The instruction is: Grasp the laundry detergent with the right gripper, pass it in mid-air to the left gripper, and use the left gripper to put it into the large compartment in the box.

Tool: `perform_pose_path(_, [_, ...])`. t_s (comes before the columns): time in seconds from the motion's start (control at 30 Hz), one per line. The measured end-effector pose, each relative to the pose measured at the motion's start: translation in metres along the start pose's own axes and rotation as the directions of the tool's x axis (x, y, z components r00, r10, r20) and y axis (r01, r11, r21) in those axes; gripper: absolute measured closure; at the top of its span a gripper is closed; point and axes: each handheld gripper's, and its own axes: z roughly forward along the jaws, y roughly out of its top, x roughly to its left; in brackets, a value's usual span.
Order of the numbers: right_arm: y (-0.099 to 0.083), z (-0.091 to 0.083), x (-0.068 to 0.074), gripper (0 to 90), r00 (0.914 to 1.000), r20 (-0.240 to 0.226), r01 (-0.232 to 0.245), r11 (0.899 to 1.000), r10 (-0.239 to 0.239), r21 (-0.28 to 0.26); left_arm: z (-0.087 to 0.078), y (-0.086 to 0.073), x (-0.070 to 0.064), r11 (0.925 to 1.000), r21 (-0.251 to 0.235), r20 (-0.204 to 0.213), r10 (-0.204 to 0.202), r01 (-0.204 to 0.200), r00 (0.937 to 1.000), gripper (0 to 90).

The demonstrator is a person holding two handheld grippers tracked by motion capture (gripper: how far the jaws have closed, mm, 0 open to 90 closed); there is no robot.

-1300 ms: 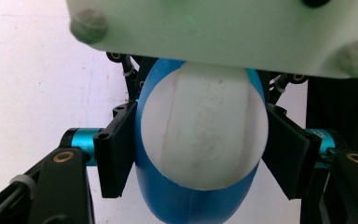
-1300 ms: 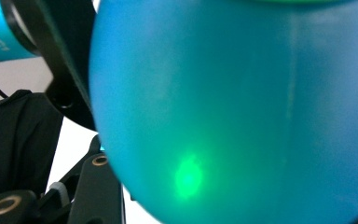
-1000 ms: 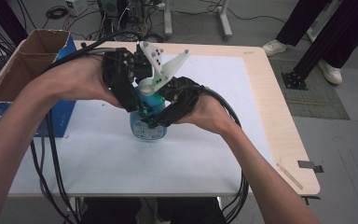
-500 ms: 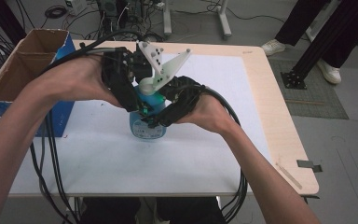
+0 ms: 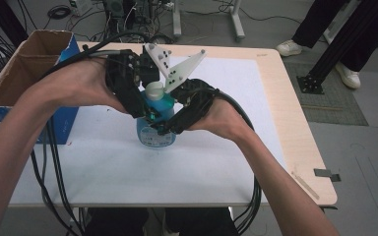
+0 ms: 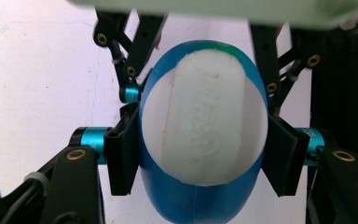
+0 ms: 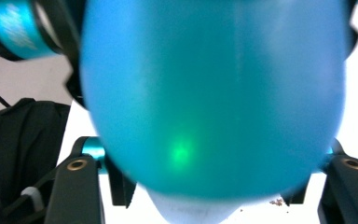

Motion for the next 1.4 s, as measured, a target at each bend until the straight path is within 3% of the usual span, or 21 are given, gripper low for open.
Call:
perform_pose_path(0.23, [-0.005,-0.012,0.000,30.0,0.9993,0.035,-0.013,0.999,0.012,0.038,-0.006,-0.007,0.001,0.9999,0.001,-0.001,-0.017,0.017,0.9999,38.1])
perform_pose_path(0.47, [-0.017,-0.034,0.001,25.9,0.9952,0.077,-0.065,0.996,0.060,0.061,-0.022,-0.016,0.008,0.9982,0.021,-0.025,-0.056,0.057,0.9981,38.2])
perform_pose_path(0.7, [-0.027,-0.049,0.002,22.7,0.9896,0.117,-0.098,0.988,0.083,0.121,-0.049,-0.024,0.021,0.9926,0.059,-0.051,-0.103,0.106,0.9933,38.1])
perform_pose_path(0.8, [-0.030,-0.057,0.002,22.4,0.9834,0.156,-0.117,0.980,0.092,0.159,-0.064,-0.028,0.028,0.9888,0.066,-0.063,-0.130,0.134,0.9895,38.1])
perform_pose_path(0.93, [-0.034,-0.066,0.003,21.1,0.9728,0.215,-0.134,0.967,0.086,0.217,-0.085,-0.032,0.037,0.9812,0.082,-0.083,-0.168,0.175,0.9823,38.2])
perform_pose_path(1.13, [-0.042,-0.082,0.002,21.1,0.9623,0.257,-0.153,0.958,0.089,0.242,-0.120,-0.040,0.050,0.9673,0.097,-0.135,-0.220,0.234,0.9660,38.1])
perform_pose_path(1.23, [-0.046,-0.086,0.002,13.5,0.9533,0.287,-0.173,0.950,0.094,0.262,-0.140,-0.047,0.057,0.9594,0.077,-0.152,-0.257,0.271,0.9543,38.1])
perform_pose_path(1.4, [-0.052,-0.089,0.004,13.3,0.9492,0.300,-0.179,0.947,0.094,0.268,-0.174,-0.059,0.065,0.9432,0.064,-0.187,-0.310,0.326,0.9322,38.1])
